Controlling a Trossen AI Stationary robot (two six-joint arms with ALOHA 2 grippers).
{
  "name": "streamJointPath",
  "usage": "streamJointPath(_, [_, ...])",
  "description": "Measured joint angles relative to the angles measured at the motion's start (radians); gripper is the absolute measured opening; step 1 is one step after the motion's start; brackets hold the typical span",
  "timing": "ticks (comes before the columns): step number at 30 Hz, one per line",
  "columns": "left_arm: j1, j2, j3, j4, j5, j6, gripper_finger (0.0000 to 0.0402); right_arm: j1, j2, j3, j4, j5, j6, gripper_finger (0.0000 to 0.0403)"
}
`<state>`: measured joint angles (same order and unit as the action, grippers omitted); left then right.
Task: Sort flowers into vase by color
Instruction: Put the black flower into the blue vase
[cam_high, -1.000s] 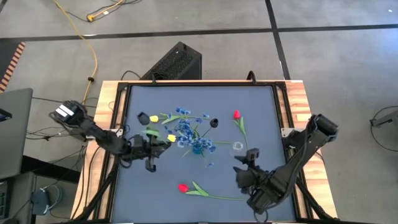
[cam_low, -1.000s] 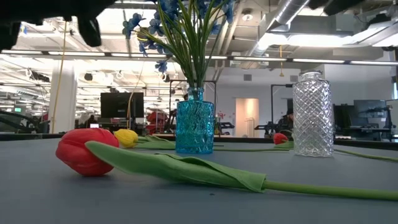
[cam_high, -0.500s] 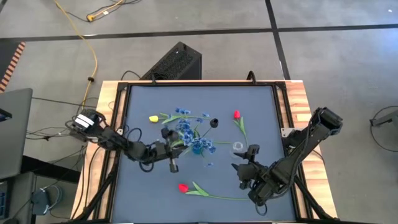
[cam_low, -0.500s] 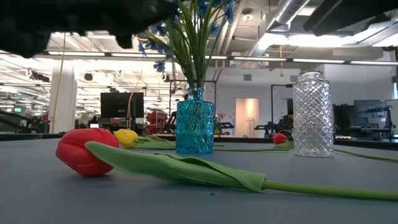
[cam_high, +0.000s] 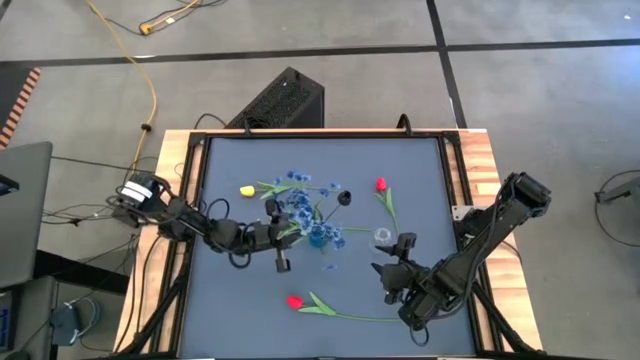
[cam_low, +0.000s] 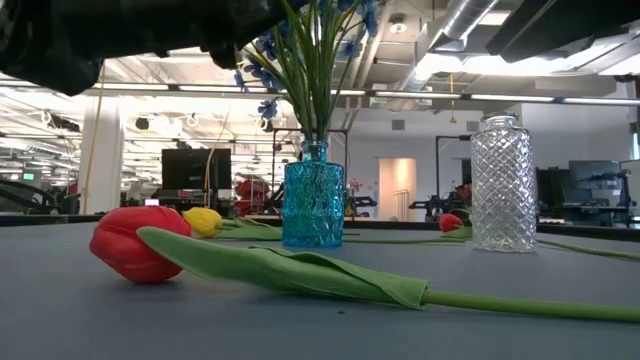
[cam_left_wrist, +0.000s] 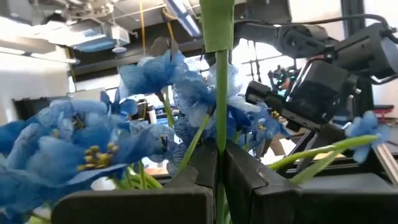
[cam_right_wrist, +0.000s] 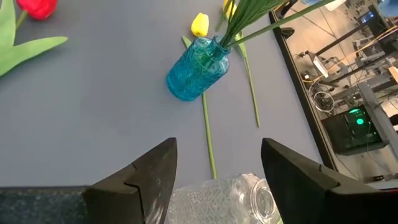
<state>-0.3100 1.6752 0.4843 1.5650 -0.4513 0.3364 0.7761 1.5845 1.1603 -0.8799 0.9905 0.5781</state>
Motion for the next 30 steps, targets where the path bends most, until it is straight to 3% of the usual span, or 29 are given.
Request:
streamJointPath(9, [0.047, 0.000, -0.005, -0.003, 0.071, 0.014, 0.0000, -0.001, 0.000, 0.000, 0.002, -0.001, -0.002, 0.0259])
streamJointPath(30, [0.076, 0.000, -0.005, -0.194, 0.027, -0.146, 0.0000, -0.013, 0.001, 0.000, 0.001, 0.000, -0.010, 0.0259])
